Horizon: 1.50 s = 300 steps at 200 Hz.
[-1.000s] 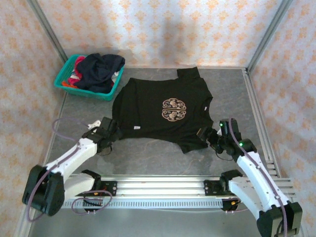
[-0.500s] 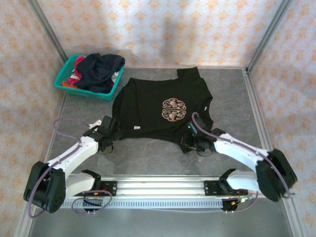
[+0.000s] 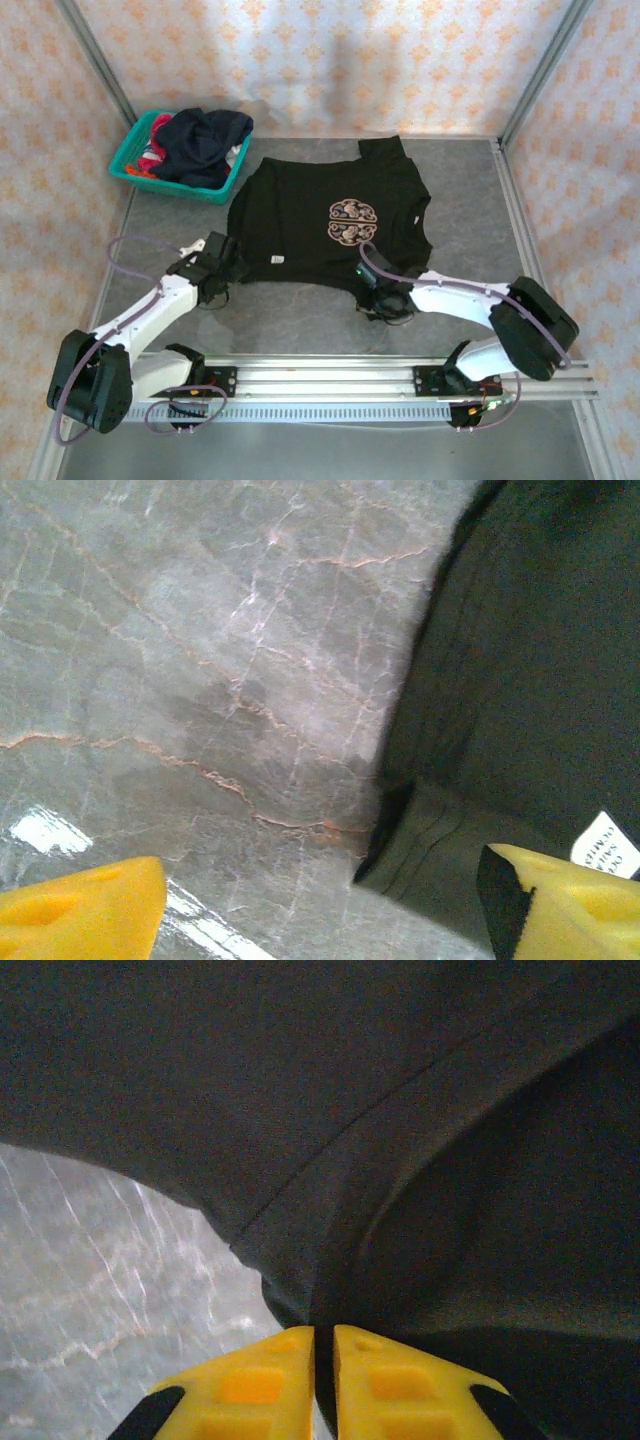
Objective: Fold and stack the t-shirts
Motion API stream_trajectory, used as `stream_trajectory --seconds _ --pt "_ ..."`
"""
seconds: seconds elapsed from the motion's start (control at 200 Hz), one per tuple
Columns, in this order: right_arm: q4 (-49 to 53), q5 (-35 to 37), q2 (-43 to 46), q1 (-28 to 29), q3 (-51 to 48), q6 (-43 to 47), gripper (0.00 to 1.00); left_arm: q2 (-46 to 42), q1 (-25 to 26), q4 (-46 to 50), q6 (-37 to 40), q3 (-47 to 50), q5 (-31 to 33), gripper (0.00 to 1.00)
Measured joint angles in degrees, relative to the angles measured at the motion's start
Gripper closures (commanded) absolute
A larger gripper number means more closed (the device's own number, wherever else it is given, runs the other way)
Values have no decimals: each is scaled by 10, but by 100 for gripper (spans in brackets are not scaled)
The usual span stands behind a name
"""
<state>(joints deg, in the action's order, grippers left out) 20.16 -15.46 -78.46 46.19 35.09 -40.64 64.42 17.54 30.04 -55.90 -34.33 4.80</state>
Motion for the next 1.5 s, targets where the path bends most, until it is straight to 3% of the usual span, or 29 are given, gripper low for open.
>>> stream_trajectory --seconds 0.215,0.49,0.721,0.906,1.126,1.356,1.501 --pt "28 -15 38 8 -20 -25 86 32 36 4 9 -46 -1 27" --pt "44 -15 94 8 1 -29 51 86 54 -11 7 -81 -14 28" --pt "50 45 169 -6 7 -38 51 89 46 -62 -2 -40 -34 35" --pt "53 64 177 -27 -3 -46 51 157 26 -150 -12 -35 -88 39" --pt "71 78 185 -39 -3 -46 51 175 25 -176 -13 -19 -88 40" --pt "106 93 218 -58 -3 -46 49 116 25 -151 -12 17 -83 32" --pt "139 95 220 -58 -1 -51 44 76 25 -101 -13 15 -71 21"
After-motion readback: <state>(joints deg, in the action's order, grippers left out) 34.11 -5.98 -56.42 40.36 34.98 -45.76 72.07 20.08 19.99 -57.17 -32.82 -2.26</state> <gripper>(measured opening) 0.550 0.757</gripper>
